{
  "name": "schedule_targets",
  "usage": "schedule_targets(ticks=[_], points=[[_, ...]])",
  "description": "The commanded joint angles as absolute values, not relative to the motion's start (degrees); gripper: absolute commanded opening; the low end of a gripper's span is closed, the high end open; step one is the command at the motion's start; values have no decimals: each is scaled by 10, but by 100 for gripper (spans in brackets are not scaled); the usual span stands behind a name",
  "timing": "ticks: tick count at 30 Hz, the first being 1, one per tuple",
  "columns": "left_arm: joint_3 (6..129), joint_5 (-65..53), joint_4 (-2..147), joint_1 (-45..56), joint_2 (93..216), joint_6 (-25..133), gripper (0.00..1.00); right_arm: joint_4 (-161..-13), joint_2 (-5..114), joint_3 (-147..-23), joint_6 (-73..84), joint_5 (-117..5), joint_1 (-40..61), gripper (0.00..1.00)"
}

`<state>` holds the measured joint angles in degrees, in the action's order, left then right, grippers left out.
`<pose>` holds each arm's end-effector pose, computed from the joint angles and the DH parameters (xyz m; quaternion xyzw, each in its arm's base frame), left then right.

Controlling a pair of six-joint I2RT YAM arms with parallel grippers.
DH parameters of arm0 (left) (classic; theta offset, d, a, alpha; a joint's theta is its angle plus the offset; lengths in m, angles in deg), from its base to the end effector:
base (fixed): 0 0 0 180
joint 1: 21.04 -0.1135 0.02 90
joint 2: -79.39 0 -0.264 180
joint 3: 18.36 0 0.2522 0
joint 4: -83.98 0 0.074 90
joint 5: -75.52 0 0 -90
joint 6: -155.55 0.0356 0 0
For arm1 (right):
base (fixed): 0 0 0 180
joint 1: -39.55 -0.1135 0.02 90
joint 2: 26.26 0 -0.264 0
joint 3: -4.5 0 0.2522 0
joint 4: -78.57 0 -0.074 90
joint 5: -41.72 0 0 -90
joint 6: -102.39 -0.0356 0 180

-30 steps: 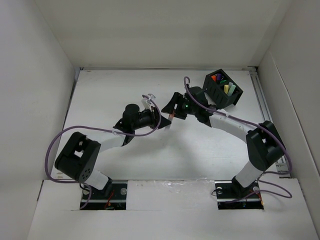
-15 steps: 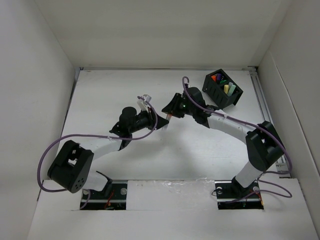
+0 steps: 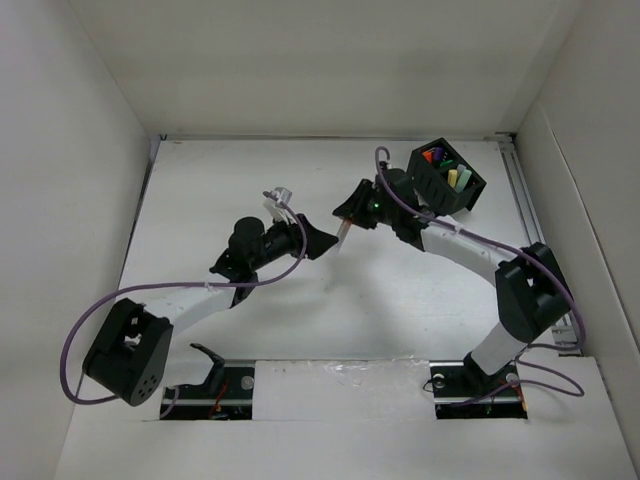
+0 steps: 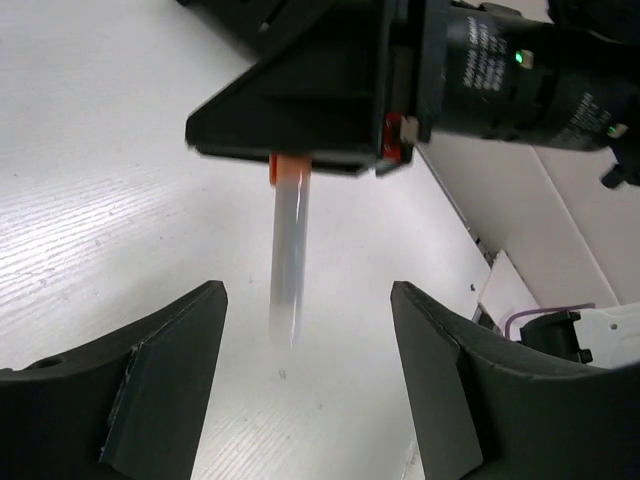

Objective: Sort the stationery into containers
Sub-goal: Place the pen in the storage box.

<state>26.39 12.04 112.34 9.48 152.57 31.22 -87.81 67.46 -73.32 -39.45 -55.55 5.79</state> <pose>0.2256 -0.1514 0.2460 0.1391 0.6937 -0.5058 0.4936 0.3091 0.2120 0.2540 0.1039 0.8565 0.3817 0.3316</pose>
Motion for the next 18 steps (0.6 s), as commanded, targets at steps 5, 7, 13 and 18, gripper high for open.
schedule_targets(ticks=[5, 7, 13, 18], points=[[250, 113, 1143, 94, 1465, 320, 67, -883, 630, -766, -378, -544, 155, 3], [250, 106, 1131, 94, 1457, 325, 68, -863, 619, -777, -366, -537, 199, 3], [245, 119, 1126, 94, 1438, 325, 69, -803, 613, -820, -360, -363, 314, 4], [245, 132, 1126, 94, 1433, 320, 70, -798, 601, -833, -366, -236, 355, 4]])
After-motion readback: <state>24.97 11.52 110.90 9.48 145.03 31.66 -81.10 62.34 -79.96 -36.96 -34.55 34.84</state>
